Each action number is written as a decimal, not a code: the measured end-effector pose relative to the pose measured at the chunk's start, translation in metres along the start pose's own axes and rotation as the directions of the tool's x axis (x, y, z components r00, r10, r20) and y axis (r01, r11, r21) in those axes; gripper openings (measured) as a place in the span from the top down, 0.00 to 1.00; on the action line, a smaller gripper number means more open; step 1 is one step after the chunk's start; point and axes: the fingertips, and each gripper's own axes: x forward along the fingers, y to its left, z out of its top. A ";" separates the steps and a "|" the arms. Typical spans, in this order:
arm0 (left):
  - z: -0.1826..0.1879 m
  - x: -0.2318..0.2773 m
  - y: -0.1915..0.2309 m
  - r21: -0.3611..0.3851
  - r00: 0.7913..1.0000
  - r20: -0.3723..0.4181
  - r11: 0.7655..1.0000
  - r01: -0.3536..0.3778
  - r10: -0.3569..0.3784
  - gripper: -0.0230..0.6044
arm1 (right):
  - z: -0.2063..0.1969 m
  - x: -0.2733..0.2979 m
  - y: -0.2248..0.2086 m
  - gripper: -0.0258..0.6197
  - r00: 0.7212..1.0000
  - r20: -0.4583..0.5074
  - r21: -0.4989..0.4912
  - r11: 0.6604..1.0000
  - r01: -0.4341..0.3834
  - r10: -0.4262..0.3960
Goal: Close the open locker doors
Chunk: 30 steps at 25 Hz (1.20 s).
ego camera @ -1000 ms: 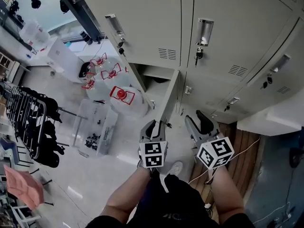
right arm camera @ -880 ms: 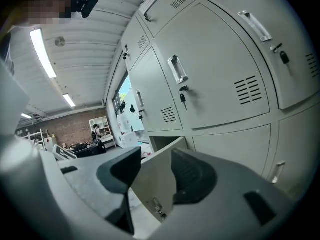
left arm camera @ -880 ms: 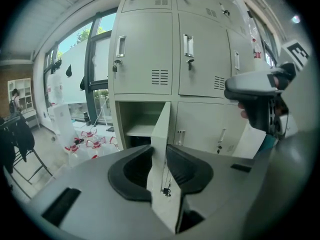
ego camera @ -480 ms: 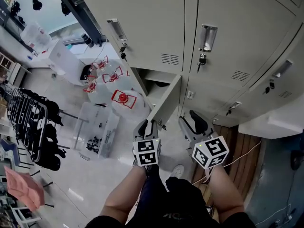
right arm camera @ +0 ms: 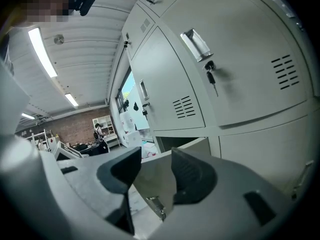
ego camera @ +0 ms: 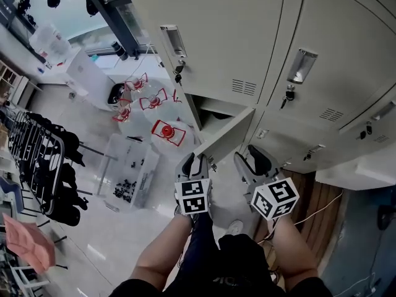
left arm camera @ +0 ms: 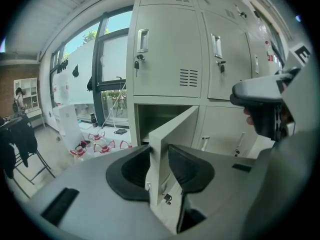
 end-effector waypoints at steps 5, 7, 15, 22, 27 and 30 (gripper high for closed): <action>0.009 0.016 0.022 -0.024 1.000 0.002 1.000 0.004 -0.004 0.81 | 0.002 0.030 0.011 0.69 1.000 -0.012 -0.002 1.000 -0.006 0.006; 0.014 0.024 0.029 -0.029 1.000 0.003 1.000 0.011 -0.011 0.81 | 0.005 0.041 0.013 0.69 1.000 -0.014 -0.005 1.000 -0.003 0.003; 0.033 0.055 0.055 -0.022 0.999 0.008 0.999 0.042 -0.042 0.82 | 0.009 0.073 0.015 0.69 0.999 -0.022 0.003 0.999 0.032 -0.032; 0.049 0.083 0.069 0.005 0.997 0.014 0.997 0.072 -0.072 0.83 | 0.010 0.092 0.008 0.69 0.997 -0.023 0.024 0.997 0.079 -0.079; 0.060 0.101 0.076 0.021 0.996 0.015 0.996 0.086 -0.086 0.83 | 0.014 0.102 0.002 0.69 0.994 -0.013 0.040 0.993 0.111 -0.110; 0.065 0.112 0.079 0.024 0.996 0.017 0.995 0.092 -0.092 0.83 | 0.014 0.107 -0.003 0.69 0.992 -0.009 0.052 0.991 0.126 -0.126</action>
